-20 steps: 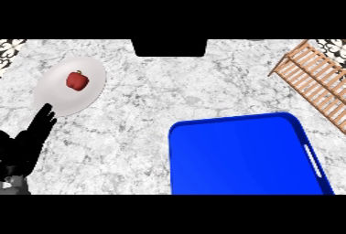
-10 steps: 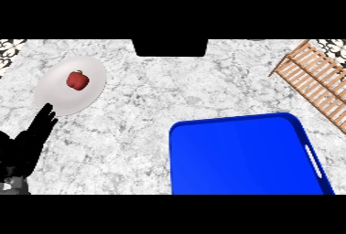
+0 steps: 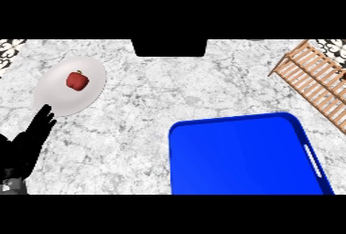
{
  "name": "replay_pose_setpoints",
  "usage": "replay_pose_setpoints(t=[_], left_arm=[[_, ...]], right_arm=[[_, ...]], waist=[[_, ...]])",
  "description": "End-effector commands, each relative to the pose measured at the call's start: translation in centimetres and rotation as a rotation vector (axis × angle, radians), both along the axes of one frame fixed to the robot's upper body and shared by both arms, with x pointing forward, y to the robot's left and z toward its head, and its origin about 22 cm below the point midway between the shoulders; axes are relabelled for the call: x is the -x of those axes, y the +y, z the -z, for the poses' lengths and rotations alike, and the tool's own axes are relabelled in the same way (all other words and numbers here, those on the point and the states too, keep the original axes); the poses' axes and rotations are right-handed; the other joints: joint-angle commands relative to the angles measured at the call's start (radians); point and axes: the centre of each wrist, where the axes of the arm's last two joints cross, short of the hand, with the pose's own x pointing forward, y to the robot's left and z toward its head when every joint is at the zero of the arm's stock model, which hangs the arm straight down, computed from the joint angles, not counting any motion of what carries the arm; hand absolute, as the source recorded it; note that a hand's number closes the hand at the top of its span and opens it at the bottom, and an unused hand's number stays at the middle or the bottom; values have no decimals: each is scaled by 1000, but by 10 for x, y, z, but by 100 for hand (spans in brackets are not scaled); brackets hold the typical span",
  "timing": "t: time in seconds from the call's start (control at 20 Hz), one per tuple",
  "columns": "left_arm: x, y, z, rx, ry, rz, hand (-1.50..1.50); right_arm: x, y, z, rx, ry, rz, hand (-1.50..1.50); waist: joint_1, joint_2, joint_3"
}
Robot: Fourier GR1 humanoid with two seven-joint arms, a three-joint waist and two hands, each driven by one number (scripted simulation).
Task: Pick the croissant from the tray and place it in the tiered shelf
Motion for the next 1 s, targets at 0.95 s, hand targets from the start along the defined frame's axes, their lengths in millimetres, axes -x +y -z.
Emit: replay_pose_setpoints(t=[0.95], left_arm=[[19,-5,21,-1,27,-30,0]], right_arm=[[122,2,-80,-194,-623,-124,-150]], waist=[[-16,-9,-2]])
